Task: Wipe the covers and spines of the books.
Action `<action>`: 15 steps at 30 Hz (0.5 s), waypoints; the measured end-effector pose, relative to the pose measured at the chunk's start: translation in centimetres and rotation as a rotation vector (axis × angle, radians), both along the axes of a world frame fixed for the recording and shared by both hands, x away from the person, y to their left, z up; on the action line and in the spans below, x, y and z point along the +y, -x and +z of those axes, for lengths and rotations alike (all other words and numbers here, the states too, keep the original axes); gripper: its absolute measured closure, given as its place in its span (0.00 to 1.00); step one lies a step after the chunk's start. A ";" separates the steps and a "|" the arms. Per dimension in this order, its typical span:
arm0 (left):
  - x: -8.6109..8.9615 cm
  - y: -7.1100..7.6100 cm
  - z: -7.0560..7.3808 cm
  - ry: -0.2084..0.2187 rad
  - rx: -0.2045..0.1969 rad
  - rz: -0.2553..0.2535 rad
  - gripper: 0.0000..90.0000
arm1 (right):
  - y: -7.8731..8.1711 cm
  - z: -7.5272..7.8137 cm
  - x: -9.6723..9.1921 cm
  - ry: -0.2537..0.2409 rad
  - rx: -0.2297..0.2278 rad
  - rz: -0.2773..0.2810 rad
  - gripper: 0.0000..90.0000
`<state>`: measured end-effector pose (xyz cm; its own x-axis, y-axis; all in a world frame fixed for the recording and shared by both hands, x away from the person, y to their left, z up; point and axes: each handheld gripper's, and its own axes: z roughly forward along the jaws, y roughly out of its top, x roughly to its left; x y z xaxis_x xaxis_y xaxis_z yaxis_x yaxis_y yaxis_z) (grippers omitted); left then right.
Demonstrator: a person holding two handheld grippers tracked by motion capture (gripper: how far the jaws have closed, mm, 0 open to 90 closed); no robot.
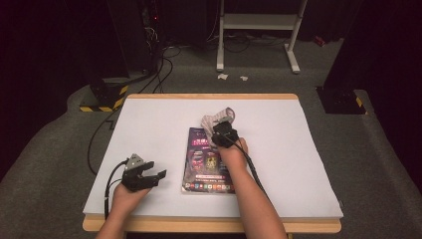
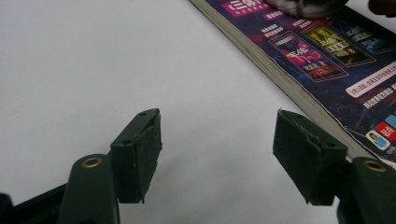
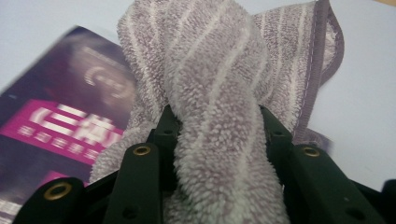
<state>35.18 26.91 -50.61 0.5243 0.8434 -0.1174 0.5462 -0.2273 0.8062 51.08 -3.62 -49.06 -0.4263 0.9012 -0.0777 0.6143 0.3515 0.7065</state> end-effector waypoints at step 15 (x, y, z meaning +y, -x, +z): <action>-0.4 0.2 0.2 0.013 -0.004 -0.016 0.36 | 0.8 0.6 -6.1 -0.018 -0.007 -0.082 0.67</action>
